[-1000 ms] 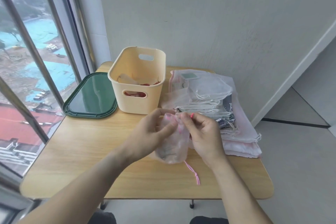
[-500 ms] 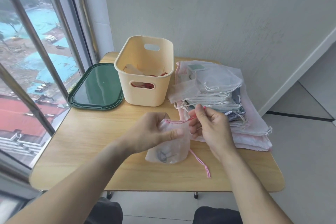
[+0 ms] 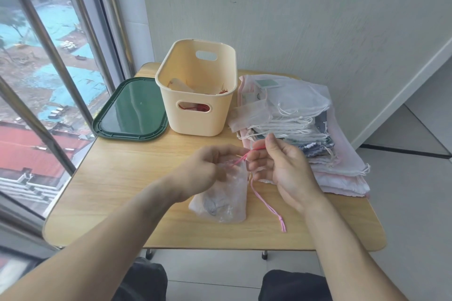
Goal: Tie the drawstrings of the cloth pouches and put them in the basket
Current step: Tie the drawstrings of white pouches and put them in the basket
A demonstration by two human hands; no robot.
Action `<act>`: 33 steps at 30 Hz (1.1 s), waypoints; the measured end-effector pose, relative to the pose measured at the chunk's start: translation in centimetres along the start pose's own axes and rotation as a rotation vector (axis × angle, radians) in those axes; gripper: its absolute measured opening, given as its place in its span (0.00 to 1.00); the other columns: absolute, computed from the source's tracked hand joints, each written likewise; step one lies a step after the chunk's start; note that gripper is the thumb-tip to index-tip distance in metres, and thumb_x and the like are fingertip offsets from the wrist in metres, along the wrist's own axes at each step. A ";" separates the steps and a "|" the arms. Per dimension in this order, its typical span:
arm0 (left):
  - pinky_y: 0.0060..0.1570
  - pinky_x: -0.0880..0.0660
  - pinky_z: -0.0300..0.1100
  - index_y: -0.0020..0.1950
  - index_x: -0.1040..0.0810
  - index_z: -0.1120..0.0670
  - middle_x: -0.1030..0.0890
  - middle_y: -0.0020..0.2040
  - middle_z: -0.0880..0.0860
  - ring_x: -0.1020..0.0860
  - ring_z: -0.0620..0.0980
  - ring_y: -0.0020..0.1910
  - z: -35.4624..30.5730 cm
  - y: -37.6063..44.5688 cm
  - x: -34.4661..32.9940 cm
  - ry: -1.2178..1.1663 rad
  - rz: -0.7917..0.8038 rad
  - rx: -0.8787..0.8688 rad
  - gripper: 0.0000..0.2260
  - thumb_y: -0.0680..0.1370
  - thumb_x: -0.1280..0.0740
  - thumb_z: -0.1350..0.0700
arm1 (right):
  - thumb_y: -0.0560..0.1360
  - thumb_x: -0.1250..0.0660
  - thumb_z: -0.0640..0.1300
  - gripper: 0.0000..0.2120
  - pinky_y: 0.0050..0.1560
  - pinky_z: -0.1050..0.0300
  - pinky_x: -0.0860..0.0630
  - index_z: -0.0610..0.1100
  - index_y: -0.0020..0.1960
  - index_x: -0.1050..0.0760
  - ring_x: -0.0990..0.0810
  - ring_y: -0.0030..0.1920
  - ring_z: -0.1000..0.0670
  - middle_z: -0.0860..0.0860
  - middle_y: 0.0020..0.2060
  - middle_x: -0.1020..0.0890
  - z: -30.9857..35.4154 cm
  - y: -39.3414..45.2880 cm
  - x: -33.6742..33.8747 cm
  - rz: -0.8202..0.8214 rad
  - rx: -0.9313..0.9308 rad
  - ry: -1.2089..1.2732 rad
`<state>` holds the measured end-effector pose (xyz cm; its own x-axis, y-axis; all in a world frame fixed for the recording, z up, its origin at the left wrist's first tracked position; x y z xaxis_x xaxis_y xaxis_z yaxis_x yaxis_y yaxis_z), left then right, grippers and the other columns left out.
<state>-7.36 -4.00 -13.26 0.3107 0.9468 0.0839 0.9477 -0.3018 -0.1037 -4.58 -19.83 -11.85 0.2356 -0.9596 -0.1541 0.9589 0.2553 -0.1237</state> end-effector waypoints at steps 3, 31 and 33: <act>0.48 0.24 0.37 0.56 0.19 0.57 0.16 0.46 0.53 0.19 0.47 0.47 0.0 0.1 0.0 -0.082 -0.032 0.015 0.17 0.69 0.34 0.62 | 0.84 0.43 0.49 0.16 0.29 0.58 0.22 0.38 0.51 0.23 0.19 0.33 0.49 0.43 0.37 0.16 -0.1 0.0 -0.2 0.038 -0.036 0.060; 0.32 0.23 0.43 0.50 0.15 0.50 0.22 0.27 0.44 0.22 0.44 0.27 -5.5 -2.7 0.8 0.750 -0.643 -0.455 0.07 0.78 0.31 0.59 | 0.79 0.36 0.40 0.15 0.25 0.55 0.24 0.38 0.33 0.24 0.28 0.23 0.48 0.43 0.26 0.24 0.1 -1.6 -1.1 0.243 -0.164 0.065; 0.40 0.20 0.44 0.51 0.17 0.52 0.17 0.32 0.48 0.18 0.44 0.33 -5.3 -2.6 0.9 0.497 -0.605 -0.384 0.09 0.78 0.34 0.63 | 0.77 0.32 0.39 0.10 0.33 0.50 0.19 0.34 0.41 0.19 0.21 0.29 0.47 0.39 0.33 0.19 -0.2 -1.9 -1.7 0.362 -0.169 0.096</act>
<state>-9.15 -2.93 -7.66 -0.3429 0.8253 0.4488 0.8917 0.1356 0.4319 -6.82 -18.61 -11.51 0.5298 -0.7907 -0.3068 0.7754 0.5981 -0.2025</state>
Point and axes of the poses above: each hand's wrist, its own y-axis towards the middle knuckle, its own x-axis out of the back of the hand, z = x × y, the point moved 5 cm from there along y, towards the middle knuckle
